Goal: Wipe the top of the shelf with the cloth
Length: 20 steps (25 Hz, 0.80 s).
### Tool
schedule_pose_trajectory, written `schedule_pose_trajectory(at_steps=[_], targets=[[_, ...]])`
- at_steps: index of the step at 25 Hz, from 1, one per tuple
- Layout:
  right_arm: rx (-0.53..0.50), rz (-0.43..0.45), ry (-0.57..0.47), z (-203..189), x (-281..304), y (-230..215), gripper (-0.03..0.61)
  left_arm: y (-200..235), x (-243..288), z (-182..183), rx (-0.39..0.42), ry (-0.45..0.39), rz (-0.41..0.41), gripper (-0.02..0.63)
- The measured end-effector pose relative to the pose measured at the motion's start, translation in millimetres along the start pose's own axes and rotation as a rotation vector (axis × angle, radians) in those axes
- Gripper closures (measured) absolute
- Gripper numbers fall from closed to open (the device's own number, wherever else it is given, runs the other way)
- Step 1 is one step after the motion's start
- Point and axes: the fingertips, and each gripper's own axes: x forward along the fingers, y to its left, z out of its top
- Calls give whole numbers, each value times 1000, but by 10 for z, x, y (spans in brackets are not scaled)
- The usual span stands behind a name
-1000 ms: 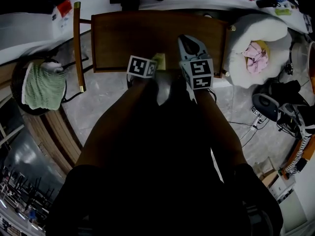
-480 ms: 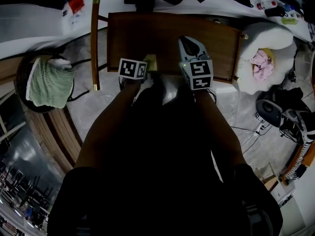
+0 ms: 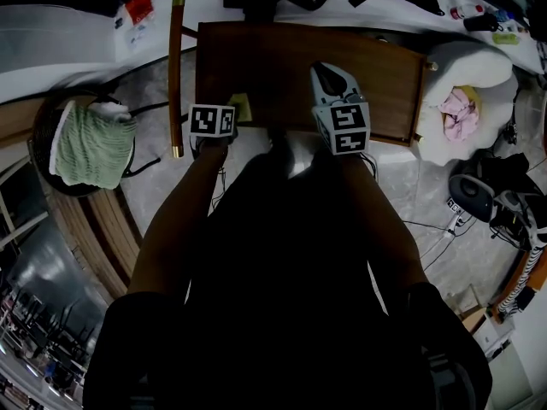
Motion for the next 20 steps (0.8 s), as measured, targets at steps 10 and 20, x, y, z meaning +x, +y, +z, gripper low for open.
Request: schedule_pose_trajectory(at_steps=[10,20], targets=[[0,-26,-8,-44,-96,-39,545,404,-171,-59,-105,-1,138,577],[-4,-59,-10,-16,-348,-177,545,396,-274,47,-33,-99,178,577]])
